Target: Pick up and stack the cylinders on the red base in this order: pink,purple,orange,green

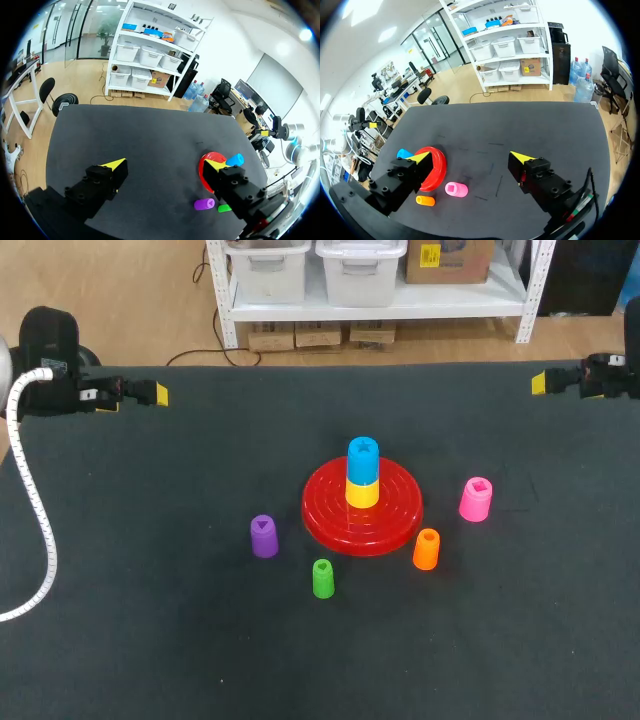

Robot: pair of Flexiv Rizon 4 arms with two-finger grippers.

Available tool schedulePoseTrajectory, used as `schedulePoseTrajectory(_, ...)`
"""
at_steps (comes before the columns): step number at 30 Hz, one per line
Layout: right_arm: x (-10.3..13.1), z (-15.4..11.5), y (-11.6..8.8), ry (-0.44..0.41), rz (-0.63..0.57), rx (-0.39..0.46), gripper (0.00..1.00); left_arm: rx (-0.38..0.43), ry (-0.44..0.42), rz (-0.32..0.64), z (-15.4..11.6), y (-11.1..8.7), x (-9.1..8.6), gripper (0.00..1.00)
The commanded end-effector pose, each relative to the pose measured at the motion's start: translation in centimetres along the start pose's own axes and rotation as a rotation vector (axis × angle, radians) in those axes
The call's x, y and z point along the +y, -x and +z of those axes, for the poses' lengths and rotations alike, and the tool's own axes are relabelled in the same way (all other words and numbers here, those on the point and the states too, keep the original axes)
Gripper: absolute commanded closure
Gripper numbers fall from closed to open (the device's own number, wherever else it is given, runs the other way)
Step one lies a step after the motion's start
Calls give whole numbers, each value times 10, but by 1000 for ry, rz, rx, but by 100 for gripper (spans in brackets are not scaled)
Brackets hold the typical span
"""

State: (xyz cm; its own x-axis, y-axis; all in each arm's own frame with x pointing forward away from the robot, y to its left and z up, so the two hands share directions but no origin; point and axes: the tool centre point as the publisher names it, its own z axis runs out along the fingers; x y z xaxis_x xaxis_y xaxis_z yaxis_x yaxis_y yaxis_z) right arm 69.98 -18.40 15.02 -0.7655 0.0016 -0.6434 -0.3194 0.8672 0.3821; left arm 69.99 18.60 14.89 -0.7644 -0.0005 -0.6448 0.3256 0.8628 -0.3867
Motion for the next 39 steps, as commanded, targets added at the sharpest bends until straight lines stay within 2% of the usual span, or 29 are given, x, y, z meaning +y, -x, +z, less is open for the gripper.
schedulePoseTrajectory(1, -1, 0, 0, 3, -1, 1, 0, 5, 7, -1, 0, 1, -1, 0)
schedulePoseTrajectory(18, -1, 0, 0, 3, -1, 1, 0, 5, 7, -1, 0, 1, -1, 0)
schedulePoseTrajectory(21, -1, 0, 0, 3, -1, 1, 0, 16, -29, 121, -2, -2, -5, 0)
schedulePoseTrajectory(23, -1, 0, 0, 3, -1, 1, 0, -1, -62, 269, -3, -7, -6, 0)
schedulePoseTrajectory(26, -1, 0, 0, 3, -1, 1, 0, 23, -151, 471, -4, -18, -7, 0)
schedulePoseTrajectory(29, -1, 0, 0, 3, -1, 1, 0, 54, -220, 539, -5, -27, -6, 0)
schedulePoseTrajectory(37, -1, 0, 0, 3, -1, 1, 0, 54, -220, 539, -5, -27, -6, 0)
schedulePoseTrajectory(38, -1, 0, 0, 3, -1, 1, 0, -5, -261, 645, -9, -28, -9, 0)
schedulePoseTrajectory(39, -1, 0, 0, 3, -1, 1, 0, -52, -297, 711, -13, -29, -10, 0)
